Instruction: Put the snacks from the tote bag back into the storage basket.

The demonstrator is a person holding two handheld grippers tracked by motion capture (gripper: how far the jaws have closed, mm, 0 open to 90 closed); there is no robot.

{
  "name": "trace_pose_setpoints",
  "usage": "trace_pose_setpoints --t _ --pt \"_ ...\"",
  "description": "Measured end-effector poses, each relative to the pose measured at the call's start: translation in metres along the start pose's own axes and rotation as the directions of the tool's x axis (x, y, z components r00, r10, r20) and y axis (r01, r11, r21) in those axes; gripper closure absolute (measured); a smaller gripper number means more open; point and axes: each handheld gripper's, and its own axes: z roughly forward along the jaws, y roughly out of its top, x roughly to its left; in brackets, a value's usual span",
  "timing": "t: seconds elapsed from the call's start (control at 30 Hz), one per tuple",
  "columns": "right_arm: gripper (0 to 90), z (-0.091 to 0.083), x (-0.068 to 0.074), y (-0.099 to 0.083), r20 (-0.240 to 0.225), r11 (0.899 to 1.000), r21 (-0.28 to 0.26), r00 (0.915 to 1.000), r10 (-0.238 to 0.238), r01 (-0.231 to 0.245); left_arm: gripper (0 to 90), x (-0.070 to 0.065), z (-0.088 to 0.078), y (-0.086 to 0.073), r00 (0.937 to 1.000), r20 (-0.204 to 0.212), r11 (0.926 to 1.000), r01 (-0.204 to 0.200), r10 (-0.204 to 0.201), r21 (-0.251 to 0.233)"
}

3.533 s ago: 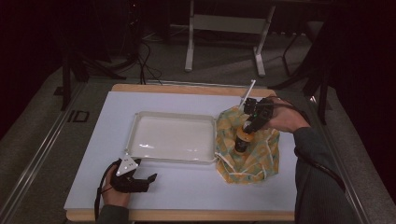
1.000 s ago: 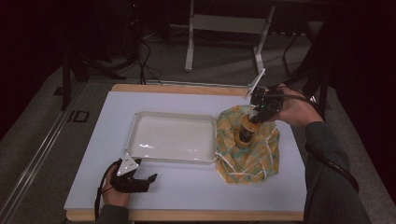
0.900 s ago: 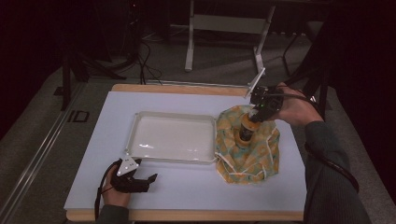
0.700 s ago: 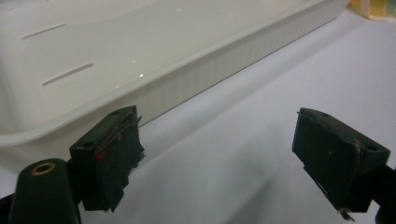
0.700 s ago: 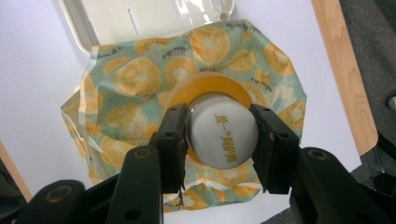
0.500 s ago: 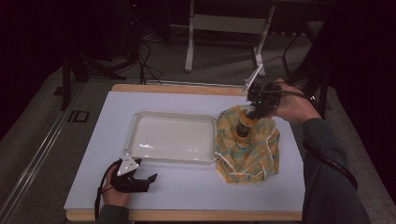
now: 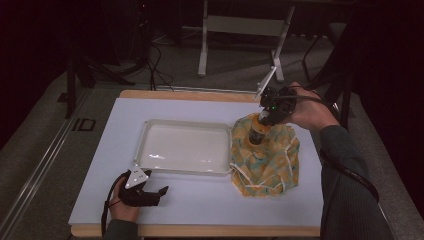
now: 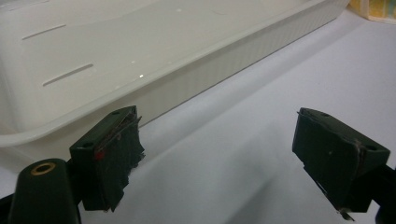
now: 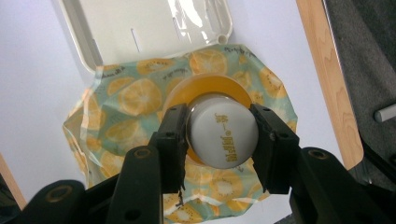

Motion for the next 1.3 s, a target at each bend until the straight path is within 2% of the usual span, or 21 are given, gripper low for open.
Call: trace_pose_setpoints --t 0.43,0.7,0.8,1.0,1.3 --pt "58.9 -0.003 0.002 0.011 -0.004 1.0 -0.021 1.0 -0.008 0.008 15.6 0.0 0.0 0.0 1.0 0.001 1.0 -0.002 0.002 0.001" --pt "58.9 -0.003 0.004 0.016 0.009 1.0 0.002 0.9997 -0.023 0.023 15.6 0.0 0.0 0.0 1.0 0.001 1.0 -0.002 0.002 0.001" --pt "58.9 -0.004 0.005 0.017 0.011 1.0 -0.014 0.9997 -0.023 0.023 15.6 0.0 0.0 0.0 1.0 0.0 1.0 -0.001 0.001 -0.001" --pt "58.9 -0.006 0.008 0.022 -0.013 0.998 -0.053 0.9997 -0.023 0.022 15.6 0.0 0.0 0.0 1.0 0.001 1.0 -0.002 0.002 0.001" --pt "58.9 -0.012 0.017 0.035 -0.029 0.995 -0.082 0.9974 -0.066 0.064 15.6 0.0 0.0 0.0 1.0 0.001 1.0 -0.002 0.002 0.0"
